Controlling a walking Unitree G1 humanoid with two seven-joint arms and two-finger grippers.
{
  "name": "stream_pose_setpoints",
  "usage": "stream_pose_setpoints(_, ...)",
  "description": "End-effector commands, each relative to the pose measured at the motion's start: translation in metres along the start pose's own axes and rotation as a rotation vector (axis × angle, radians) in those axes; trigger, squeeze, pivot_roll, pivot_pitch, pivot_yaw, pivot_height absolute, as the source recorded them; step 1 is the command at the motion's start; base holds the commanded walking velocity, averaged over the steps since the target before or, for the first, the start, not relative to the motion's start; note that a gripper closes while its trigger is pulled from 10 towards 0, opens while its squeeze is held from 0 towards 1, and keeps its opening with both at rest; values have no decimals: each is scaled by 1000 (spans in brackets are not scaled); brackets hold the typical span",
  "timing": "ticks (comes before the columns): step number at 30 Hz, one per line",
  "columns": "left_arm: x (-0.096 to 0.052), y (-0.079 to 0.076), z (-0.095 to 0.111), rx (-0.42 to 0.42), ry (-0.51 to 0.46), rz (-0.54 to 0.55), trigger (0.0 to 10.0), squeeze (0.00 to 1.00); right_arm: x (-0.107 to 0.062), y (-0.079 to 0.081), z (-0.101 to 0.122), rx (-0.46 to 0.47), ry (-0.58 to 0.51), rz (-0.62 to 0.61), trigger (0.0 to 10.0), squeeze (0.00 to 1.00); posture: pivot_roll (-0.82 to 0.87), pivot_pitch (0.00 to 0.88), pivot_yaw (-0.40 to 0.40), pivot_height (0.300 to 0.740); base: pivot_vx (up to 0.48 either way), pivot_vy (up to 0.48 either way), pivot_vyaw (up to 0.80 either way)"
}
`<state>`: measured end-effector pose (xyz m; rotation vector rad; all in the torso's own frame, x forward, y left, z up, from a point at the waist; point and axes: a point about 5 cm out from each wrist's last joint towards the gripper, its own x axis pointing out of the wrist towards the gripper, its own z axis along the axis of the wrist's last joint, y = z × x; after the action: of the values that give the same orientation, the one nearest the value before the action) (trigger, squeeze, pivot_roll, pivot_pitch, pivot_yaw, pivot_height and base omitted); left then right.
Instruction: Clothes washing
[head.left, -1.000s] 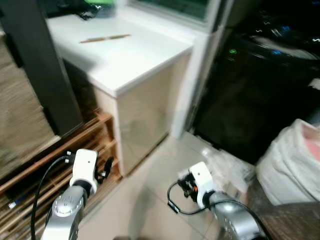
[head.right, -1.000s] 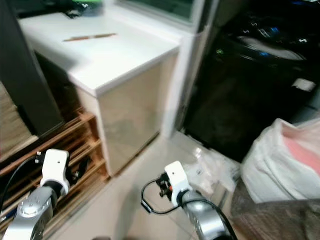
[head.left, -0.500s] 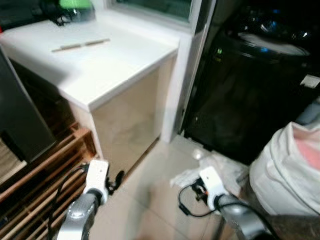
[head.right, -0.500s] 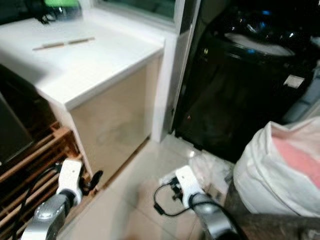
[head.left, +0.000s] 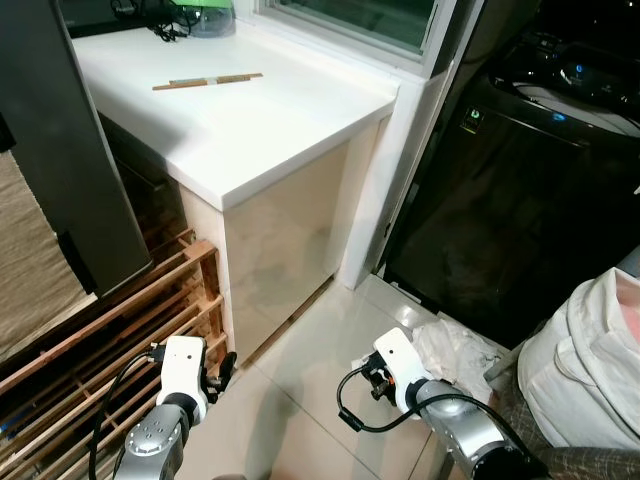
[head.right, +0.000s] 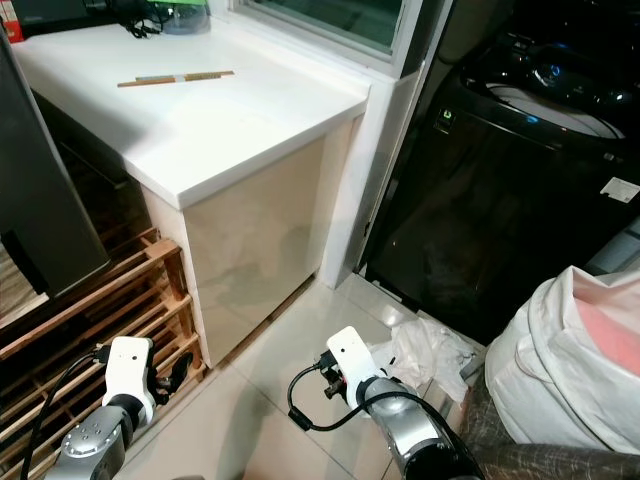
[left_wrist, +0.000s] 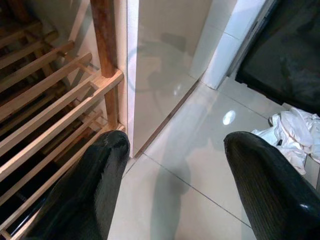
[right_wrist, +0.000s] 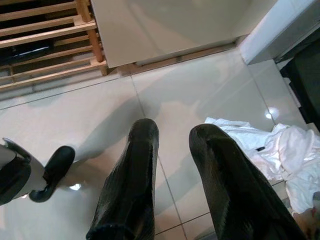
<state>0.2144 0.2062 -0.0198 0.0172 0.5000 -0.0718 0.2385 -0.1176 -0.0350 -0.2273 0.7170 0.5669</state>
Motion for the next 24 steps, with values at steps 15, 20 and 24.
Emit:
stream_pose_setpoints(15,2,-4,-1,-2,-18,-15,10000,0,-1,0,-10,-11,-1,30,10000,0,191,0,-113,740,0,225,466)
stream_pose_setpoints(20,1,-6,0,20,-28,-24,10000,0,-1,-5,-15,2,24,0,10000,0,191,0,-114,740,0,0,630)
stream_pose_setpoints(24,1,-7,1,52,-36,-30,10000,0,-1,-8,-13,30,18,-22,10000,0,191,0,-114,740,0,-469,0)
